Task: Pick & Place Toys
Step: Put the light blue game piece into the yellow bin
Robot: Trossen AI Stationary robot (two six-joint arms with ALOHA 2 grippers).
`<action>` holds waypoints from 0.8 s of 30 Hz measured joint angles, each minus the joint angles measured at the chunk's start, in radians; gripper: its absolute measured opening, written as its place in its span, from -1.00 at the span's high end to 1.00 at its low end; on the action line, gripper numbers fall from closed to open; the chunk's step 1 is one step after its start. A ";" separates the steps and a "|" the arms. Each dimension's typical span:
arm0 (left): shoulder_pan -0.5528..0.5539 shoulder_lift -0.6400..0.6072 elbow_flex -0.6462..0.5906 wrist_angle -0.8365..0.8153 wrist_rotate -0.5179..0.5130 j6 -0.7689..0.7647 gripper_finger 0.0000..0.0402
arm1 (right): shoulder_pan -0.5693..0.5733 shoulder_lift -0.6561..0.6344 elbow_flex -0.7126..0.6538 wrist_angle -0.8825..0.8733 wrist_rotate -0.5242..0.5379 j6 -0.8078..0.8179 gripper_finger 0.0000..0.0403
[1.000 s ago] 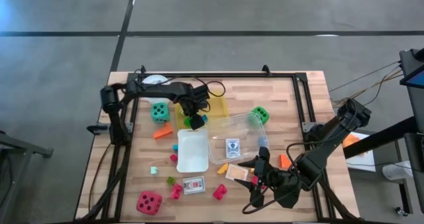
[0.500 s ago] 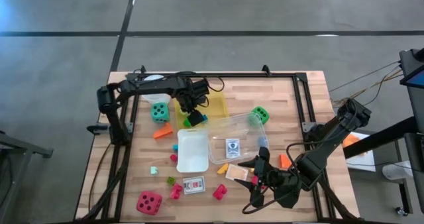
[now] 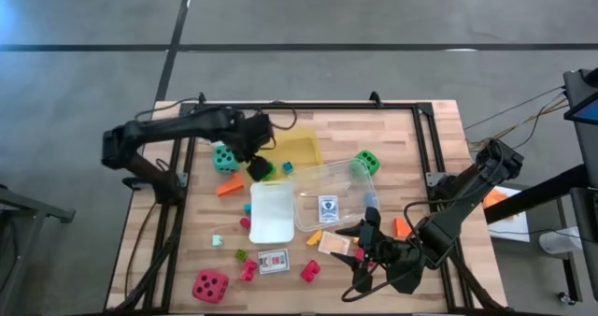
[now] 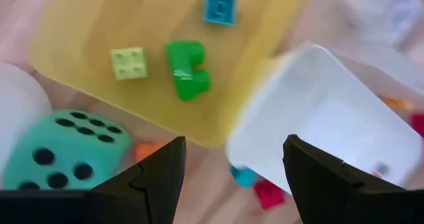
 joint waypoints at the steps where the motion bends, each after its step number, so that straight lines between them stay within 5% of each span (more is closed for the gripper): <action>1: -0.030 -0.019 0.000 -0.002 0.000 -0.013 -0.21 | 0.000 0.000 0.000 0.000 0.000 0.000 -0.27; 9: -0.315 -0.101 0.000 -0.010 -0.003 -0.202 -0.21 | 0.000 0.000 0.000 0.001 0.000 0.000 -0.27; 24: -0.688 -0.101 -0.087 -0.126 -0.111 -0.946 -0.21 | 0.000 0.000 0.000 0.000 0.000 0.000 -0.27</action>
